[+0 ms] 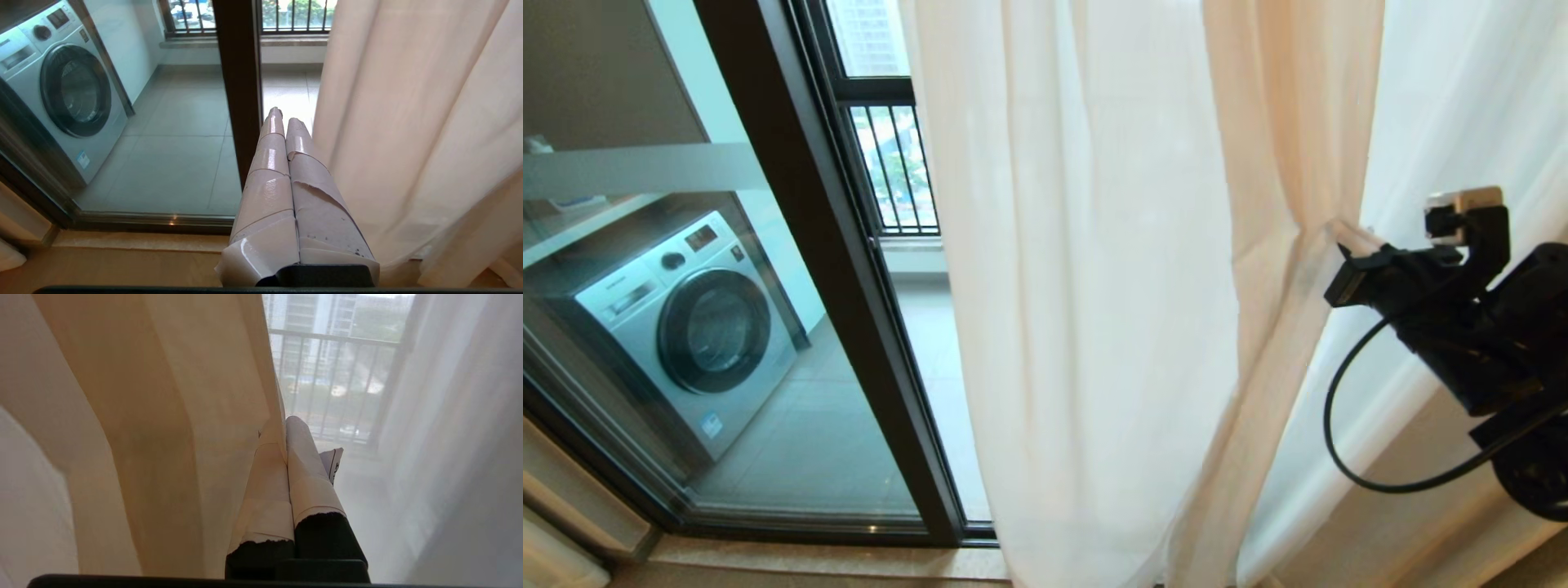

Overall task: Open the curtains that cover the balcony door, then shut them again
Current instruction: Pull the inner curtains open on both sides

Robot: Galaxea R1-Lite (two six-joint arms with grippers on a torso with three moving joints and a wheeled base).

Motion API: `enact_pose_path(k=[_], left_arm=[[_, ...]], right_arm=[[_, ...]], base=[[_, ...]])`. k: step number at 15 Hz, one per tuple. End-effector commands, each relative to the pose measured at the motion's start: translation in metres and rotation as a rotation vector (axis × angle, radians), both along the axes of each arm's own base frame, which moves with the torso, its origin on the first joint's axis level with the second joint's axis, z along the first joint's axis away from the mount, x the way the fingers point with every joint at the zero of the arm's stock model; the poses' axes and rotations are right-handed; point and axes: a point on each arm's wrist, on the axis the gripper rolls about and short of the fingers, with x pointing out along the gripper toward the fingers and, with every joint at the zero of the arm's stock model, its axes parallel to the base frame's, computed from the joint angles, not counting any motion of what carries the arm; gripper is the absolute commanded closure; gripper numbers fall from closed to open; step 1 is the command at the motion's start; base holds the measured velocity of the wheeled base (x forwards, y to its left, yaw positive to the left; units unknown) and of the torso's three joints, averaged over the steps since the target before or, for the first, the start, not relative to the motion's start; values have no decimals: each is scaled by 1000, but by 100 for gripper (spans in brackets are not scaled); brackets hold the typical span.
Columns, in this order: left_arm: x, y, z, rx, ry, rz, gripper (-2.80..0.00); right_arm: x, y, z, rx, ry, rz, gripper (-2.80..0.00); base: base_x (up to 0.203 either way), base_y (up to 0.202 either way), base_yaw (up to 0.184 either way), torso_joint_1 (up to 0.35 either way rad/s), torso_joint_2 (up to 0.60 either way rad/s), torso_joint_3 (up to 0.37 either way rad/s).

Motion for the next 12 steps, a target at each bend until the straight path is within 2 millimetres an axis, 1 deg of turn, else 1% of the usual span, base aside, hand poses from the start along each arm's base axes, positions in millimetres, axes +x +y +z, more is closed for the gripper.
enact_pose_path(k=[1, 12], left_arm=[[0, 0, 0, 0, 1, 1, 0], [0, 0, 0, 1, 0, 1, 0]], right_arm=[[-1, 0, 3, 4, -29, 1, 0], [-1, 1, 6, 1, -42, -2, 0]], base=[[0, -189, -1, -7, -2, 2], [0, -188, 0, 3, 3, 3]])
